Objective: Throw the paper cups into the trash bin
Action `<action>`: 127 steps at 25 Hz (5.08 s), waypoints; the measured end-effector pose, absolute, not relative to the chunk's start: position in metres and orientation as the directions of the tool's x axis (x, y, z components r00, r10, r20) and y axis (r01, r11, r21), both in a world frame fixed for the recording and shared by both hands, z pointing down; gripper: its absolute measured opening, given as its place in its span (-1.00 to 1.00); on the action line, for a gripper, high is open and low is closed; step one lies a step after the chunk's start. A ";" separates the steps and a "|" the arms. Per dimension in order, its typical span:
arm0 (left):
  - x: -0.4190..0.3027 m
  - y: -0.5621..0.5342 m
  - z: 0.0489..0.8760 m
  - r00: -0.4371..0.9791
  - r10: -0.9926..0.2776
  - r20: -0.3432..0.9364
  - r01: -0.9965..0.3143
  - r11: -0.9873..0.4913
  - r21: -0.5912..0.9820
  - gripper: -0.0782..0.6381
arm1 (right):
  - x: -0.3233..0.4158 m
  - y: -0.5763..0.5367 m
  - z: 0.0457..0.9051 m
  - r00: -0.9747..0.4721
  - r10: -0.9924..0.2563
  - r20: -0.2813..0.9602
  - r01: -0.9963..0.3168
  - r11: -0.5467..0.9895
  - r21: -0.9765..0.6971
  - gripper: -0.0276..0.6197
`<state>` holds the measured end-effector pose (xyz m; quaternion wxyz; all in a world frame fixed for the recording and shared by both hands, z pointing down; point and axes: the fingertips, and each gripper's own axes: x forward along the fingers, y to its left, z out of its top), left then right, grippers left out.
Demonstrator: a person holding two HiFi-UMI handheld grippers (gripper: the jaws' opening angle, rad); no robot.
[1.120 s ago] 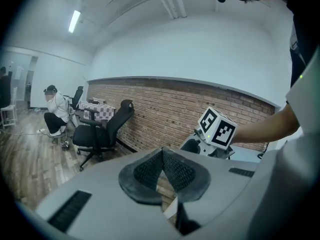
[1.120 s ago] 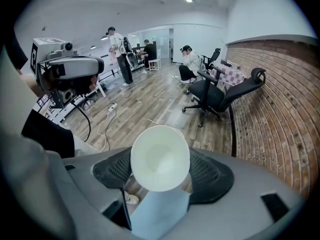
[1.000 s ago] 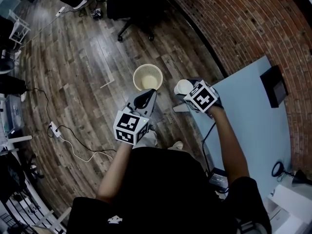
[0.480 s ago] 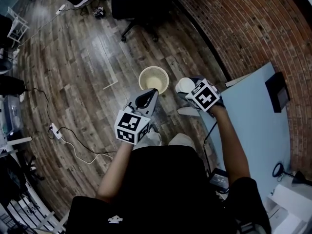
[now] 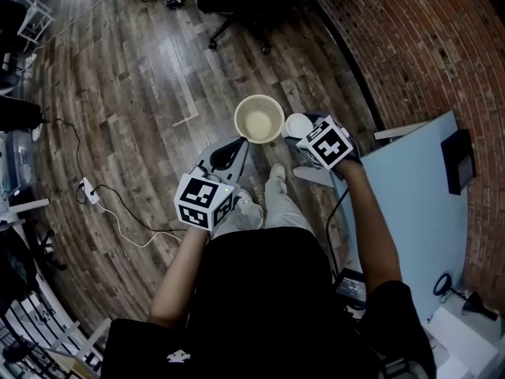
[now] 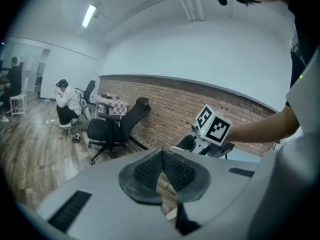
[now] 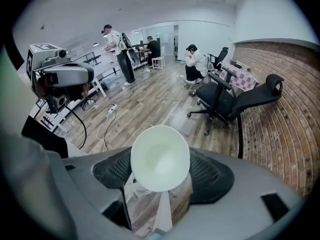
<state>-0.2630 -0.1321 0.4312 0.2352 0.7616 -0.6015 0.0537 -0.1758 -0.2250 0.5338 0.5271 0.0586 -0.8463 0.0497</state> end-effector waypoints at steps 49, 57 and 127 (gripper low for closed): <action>-0.334 -0.189 0.625 0.040 -0.793 0.609 -0.908 0.225 0.354 -0.76 | -0.257 -0.311 0.817 -0.328 0.241 0.914 -0.035 0.963 -0.266 0.16; -0.329 -0.178 0.671 0.077 -0.778 0.623 -0.891 0.227 0.393 -0.76 | -0.270 -0.304 0.873 -0.314 0.227 0.922 -0.078 0.962 -0.263 0.16; -0.310 -0.170 0.758 0.155 -0.782 0.604 -0.879 0.170 0.445 -0.76 | -0.236 -0.309 1.021 -0.267 -0.041 0.963 -0.371 0.926 -0.063 -0.60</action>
